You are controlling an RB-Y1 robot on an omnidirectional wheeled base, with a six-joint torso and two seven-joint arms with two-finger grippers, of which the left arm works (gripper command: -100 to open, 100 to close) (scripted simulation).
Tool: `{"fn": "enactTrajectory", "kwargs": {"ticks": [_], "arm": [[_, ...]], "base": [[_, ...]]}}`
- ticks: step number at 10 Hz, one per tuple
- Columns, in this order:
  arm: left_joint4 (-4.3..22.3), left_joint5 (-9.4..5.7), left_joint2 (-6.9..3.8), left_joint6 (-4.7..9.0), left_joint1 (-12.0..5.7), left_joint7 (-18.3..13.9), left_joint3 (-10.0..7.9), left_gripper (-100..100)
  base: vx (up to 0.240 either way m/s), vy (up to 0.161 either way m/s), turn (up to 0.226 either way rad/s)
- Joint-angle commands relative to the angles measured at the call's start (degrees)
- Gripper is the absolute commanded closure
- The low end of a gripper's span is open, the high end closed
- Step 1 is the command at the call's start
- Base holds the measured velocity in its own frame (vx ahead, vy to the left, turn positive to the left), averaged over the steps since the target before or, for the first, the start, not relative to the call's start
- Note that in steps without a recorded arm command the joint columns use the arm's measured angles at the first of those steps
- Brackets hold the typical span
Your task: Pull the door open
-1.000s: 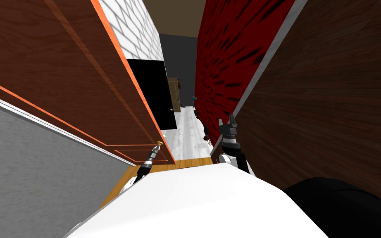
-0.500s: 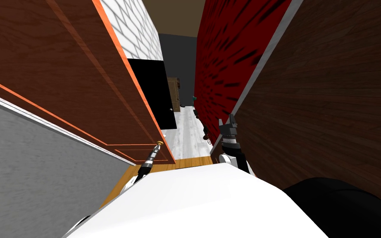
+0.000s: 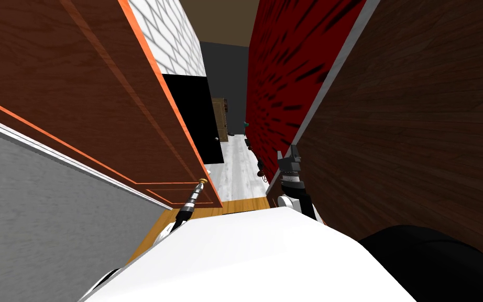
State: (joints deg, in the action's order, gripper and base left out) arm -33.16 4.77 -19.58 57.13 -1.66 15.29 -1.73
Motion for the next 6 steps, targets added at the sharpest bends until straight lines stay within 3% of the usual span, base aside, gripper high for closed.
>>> {"fn": "enactTrajectory", "kwargs": {"ticks": [1, 2, 6], "arm": [[-1.54, -0.09, 0.51, -0.49, 0.81, -1.59, 0.75, 100], [-1.54, -0.09, 0.51, -0.49, 0.81, -1.59, 0.75, 100], [-1.31, -1.95, 0.34, -0.68, 0.28, -8.25, 2.39, 100]], "base": [[-0.028, 0.01, -0.016], [-0.01, 0.009, 0.008], [-0.037, 0.015, -0.025]]}}
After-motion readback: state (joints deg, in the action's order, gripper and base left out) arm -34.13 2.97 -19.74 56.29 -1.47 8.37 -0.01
